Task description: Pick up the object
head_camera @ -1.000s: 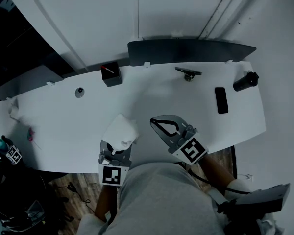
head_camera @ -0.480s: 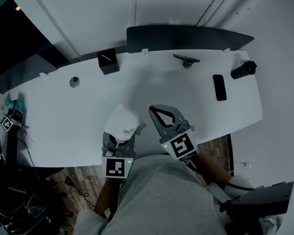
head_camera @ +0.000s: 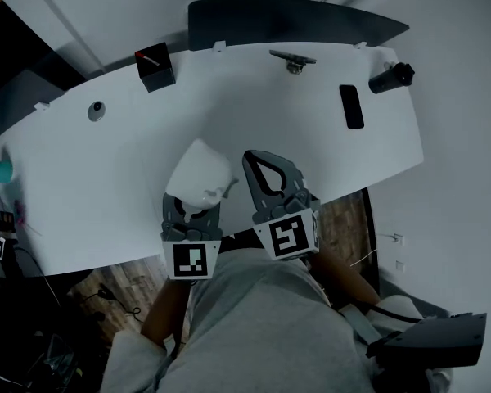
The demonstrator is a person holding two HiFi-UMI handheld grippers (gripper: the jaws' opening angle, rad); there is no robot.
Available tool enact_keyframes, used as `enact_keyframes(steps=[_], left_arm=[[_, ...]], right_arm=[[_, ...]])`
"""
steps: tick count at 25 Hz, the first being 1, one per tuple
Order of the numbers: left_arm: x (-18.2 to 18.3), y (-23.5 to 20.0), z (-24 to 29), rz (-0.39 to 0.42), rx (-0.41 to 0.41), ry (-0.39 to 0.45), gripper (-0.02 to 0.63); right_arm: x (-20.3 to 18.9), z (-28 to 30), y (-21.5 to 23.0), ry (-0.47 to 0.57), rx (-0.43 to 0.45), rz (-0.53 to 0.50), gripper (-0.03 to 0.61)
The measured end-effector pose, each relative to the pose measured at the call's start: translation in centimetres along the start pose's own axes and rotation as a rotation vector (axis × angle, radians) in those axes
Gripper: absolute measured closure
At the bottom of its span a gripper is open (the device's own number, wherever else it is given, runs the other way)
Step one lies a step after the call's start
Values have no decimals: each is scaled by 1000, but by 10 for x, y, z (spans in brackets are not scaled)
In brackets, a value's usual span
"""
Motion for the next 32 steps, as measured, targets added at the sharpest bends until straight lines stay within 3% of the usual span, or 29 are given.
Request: enact_keyframes(steps=[4,14,23,32], left_arm=[[3,19,-4,-3,12,18,483],[15,85,-17,-36,79,56,483],[4,180,-51,-17,93,-1,483],[-13,239,-76,32,104,-49,483]], right_arm=[[-3,-20,1,4,3,-12,577],[-25,-82,7,125,21,21,577],[-87,-163,15,152,21,112,577],[-132,-220,4,172,30,199,577]])
Point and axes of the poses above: the fingertips, and each gripper's own axes: z forward along the fingers, y to its right, x out of its top, the point moved 3 cm from there along -z, backward along the fingers, and after that the axes turned 5 degrees about -y, right-handed, at the moved point
